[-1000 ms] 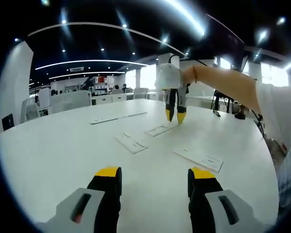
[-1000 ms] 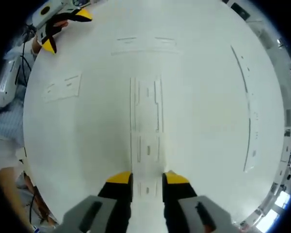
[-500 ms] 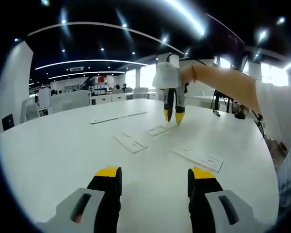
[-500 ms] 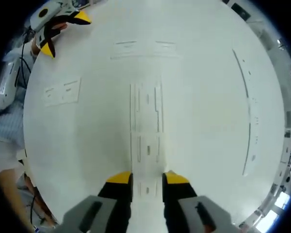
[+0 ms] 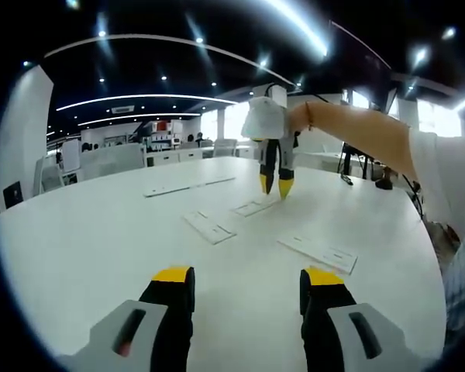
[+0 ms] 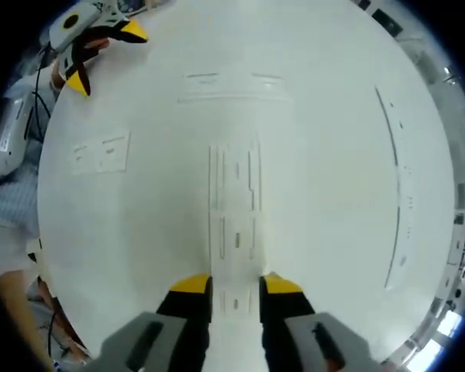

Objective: Locate the socket holder cover, grip the socket holder cover, clip it into the socket holder slot.

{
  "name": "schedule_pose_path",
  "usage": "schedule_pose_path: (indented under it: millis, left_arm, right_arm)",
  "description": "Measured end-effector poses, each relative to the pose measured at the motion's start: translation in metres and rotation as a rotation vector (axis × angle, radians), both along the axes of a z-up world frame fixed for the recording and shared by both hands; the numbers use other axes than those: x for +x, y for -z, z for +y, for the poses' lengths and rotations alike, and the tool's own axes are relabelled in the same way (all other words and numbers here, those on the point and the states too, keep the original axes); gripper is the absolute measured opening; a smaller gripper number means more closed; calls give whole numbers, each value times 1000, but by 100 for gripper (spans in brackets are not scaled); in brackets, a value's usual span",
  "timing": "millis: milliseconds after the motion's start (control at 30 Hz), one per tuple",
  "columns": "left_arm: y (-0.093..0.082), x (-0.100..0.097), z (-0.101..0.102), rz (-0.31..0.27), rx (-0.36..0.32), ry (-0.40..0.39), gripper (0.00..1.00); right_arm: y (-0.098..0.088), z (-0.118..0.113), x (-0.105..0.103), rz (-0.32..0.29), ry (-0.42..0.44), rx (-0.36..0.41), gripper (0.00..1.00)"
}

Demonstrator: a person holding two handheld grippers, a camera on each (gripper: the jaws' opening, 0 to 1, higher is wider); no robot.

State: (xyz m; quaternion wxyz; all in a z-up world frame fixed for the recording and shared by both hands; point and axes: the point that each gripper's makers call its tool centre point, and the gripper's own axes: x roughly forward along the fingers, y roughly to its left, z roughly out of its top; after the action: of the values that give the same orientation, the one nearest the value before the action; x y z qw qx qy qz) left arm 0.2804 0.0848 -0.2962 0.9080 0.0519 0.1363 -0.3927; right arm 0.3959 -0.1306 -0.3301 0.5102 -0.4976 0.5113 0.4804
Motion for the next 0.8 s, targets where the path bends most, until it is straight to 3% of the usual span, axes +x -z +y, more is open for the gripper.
schedule_pose_path:
  millis: [600,800]
  left_arm:
    - [1,0,0,1,4,2,54]
    - [1,0,0,2,5,2,54]
  right_arm:
    - [2,2,-1,-9,11,1,26]
    - [1,0,4,-40,30,15,32]
